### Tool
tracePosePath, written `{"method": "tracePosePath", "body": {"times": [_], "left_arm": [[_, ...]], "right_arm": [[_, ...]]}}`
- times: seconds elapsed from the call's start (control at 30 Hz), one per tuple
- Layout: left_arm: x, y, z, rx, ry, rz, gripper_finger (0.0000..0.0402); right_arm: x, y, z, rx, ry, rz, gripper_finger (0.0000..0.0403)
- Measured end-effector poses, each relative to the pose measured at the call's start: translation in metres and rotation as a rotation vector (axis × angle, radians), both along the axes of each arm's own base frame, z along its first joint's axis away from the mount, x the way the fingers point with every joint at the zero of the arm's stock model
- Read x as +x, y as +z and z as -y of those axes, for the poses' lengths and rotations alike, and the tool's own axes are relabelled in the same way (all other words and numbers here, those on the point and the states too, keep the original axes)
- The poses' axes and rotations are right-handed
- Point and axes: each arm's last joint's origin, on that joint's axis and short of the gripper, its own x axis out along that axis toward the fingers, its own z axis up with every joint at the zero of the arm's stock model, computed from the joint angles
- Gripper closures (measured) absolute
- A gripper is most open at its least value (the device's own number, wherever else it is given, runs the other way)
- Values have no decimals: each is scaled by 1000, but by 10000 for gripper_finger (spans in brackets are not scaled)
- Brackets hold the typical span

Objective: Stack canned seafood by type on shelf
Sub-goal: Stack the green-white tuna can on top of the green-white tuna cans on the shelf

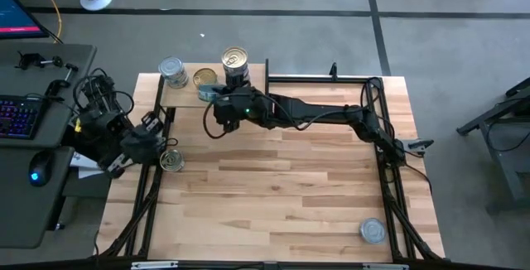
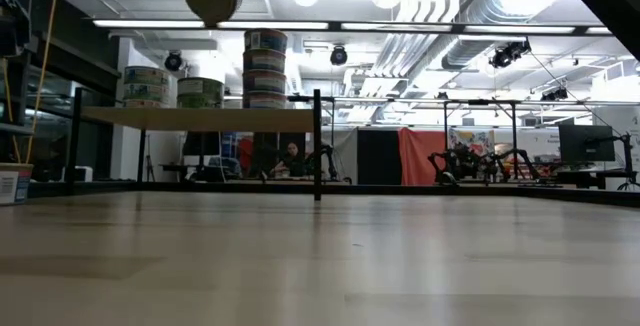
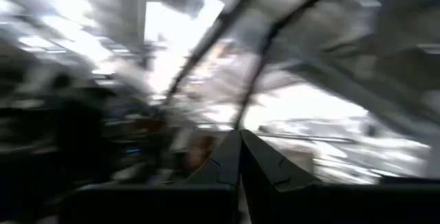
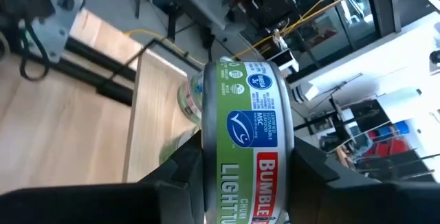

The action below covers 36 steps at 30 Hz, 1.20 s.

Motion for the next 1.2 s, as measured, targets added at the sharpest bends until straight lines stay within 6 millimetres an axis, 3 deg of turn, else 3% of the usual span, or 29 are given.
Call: {"method": "tracePosePath", "body": {"times": [0.13, 0.3, 0.43, 0.63, 0.8, 0.97, 1.1, 1.2], "left_arm": [[2, 2, -6, -21, 204, -163, 402], [4, 5, -11, 109, 425, -352, 401], [0, 20, -20, 235, 585, -482, 391], [-9, 50, -33, 413, 676, -550, 318], [0, 53, -29, 467, 701, -536, 244], [31, 45, -17, 397, 563, -439, 207], [81, 25, -5, 365, 379, -462, 206], [119, 5, -2, 388, 340, -557, 206]], "right_arm": [[-4, 9, -2, 36, 7, 42, 285], [-13, 27, -3, 91, -1, 87, 285], [-23, 37, -4, 111, -10, 92, 285], [-54, 67, -11, 210, -43, 130, 285], [-80, 87, -22, 316, -44, 157, 285], [-98, 100, -31, 372, -28, 171, 285], [-105, 101, -35, 399, -8, 138, 285], [-114, 100, -36, 434, 10, 68, 281]]}}
